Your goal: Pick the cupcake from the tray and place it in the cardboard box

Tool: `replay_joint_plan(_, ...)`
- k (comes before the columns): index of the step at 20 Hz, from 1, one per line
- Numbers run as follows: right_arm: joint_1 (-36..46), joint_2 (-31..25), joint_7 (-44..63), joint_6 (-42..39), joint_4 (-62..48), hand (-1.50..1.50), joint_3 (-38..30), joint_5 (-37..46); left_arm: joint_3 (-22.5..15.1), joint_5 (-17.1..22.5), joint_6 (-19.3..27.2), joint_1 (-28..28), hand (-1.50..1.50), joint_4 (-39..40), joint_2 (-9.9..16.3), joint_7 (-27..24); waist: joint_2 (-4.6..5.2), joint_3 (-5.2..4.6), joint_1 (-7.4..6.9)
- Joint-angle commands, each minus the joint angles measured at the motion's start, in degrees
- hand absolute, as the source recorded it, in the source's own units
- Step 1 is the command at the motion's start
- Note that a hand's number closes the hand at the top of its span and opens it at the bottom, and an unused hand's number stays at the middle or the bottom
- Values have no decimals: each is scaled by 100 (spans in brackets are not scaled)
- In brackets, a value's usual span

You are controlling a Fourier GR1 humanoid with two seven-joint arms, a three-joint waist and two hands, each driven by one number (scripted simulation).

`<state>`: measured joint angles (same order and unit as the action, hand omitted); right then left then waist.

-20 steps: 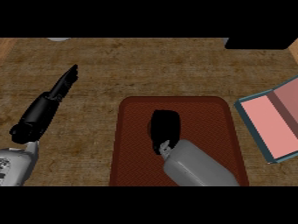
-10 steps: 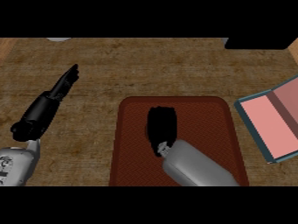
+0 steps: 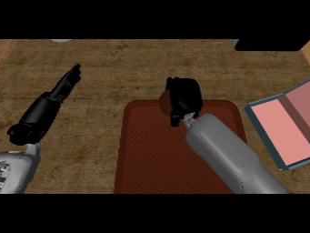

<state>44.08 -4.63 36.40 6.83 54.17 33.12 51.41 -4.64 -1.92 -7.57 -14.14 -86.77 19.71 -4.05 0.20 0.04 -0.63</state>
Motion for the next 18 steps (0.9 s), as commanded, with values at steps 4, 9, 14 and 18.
replay_joint_plan(4, 639, -210, 179, -356, 601, 150, -237, 484, 51, 3, -89, 363, 0, -390, -35, 93, -53, -5, 59)
replay_joint_plan(9, 838, -437, 855, -301, 1295, 150, -769, 680, 215, -33, -245, 41, 0, 112, 88, -98, -43, -6, 132)
replay_joint_plan(14, 780, -675, 1826, 243, 1783, 150, -1505, 925, 188, -97, -39, 204, 0, -38, -96, -141, -59, -4, 173)
replay_joint_plan(18, 908, -1266, 1957, 153, 1676, 150, -2181, 967, 91, -159, -51, 181, 0, -196, -159, 74, -31, -3, 80)
